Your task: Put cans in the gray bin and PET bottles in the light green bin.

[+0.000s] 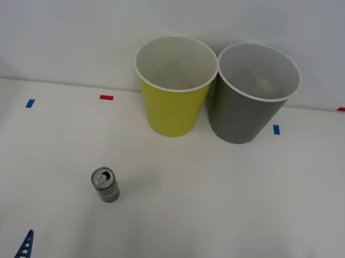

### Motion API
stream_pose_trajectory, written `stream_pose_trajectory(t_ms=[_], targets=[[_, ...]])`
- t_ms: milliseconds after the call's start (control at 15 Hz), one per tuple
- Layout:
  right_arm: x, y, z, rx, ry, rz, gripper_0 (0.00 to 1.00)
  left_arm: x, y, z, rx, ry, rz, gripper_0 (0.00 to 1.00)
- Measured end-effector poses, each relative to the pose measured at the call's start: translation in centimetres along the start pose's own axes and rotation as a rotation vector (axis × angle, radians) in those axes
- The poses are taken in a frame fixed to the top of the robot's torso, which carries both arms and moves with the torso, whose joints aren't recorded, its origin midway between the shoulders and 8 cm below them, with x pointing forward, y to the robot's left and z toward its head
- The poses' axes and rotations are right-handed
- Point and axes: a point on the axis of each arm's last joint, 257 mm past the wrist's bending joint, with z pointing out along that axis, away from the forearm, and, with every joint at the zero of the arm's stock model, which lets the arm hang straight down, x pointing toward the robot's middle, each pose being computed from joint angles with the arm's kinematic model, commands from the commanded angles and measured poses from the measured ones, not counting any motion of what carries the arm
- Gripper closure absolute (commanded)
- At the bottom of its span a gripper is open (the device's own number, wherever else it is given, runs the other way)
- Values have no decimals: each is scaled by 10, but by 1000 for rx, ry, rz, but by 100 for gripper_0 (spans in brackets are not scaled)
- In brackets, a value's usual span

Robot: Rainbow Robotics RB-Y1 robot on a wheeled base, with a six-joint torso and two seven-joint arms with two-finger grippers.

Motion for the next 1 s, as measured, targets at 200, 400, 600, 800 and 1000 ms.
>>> stream_pose_trajectory(t_ms=[200,400,600,800,1000], targets=[[0,0,0,0,0,0,0,0,0,0,0,0,0,0],[0,0,0,0,0,0,0,0,0,0,0,0,0,0],[0,0,0,0,0,0,0,0,0,0,0,0,0,0],[0,0,0,0,0,0,0,0,0,0,0,0,0,0],[0,0,0,0,0,0,0,15,-2,-1,10,16,-8,0]])
